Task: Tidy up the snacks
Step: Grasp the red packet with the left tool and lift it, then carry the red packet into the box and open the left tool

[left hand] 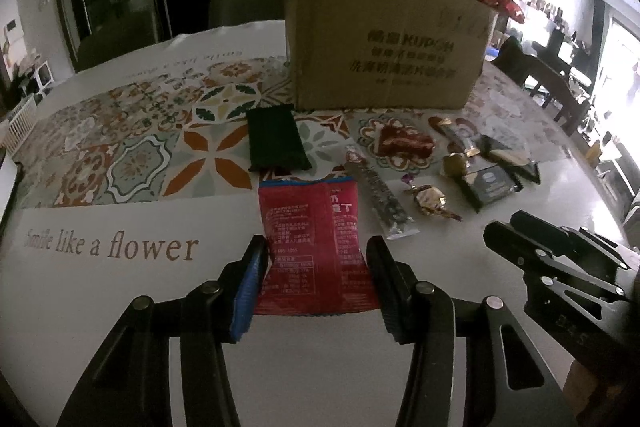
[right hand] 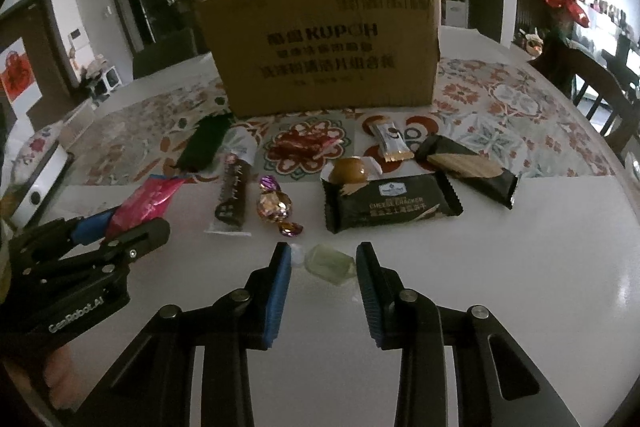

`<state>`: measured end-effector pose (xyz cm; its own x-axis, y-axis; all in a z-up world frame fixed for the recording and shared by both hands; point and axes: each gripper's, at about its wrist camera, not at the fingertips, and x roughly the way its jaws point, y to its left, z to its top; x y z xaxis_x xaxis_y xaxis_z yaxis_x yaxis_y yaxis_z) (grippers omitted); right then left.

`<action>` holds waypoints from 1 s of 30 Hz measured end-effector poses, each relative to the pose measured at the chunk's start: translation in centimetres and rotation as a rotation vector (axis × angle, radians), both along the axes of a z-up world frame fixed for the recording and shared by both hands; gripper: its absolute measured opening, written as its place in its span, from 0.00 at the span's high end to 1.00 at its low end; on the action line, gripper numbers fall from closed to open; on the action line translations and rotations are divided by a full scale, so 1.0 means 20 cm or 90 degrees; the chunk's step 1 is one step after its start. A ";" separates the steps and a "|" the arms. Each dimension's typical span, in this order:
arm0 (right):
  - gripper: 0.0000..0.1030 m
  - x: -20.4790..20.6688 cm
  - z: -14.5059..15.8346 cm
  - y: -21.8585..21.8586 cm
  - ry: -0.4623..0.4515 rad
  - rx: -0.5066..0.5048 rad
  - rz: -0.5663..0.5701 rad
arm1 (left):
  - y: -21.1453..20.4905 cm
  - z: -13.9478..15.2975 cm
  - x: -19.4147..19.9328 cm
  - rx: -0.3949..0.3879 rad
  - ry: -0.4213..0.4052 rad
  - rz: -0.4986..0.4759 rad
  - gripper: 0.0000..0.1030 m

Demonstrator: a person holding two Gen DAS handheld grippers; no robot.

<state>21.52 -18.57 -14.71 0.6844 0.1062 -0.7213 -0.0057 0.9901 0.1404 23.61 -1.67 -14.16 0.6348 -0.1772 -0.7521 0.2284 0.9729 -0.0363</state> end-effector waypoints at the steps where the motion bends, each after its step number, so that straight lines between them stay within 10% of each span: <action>1: 0.66 -0.01 0.02 0.00 -0.006 0.001 0.001 | 0.00 0.01 -0.01 0.000 -0.005 -0.002 0.51; 30: 0.66 0.10 0.56 -0.07 -0.189 -0.020 0.024 | -0.09 0.54 0.13 -0.002 -0.187 -0.024 0.51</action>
<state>23.51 -19.90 -3.57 0.8620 0.1160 -0.4934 -0.0781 0.9922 0.0968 26.26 -3.49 -3.29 0.8179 -0.2072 -0.5368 0.2661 0.9634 0.0336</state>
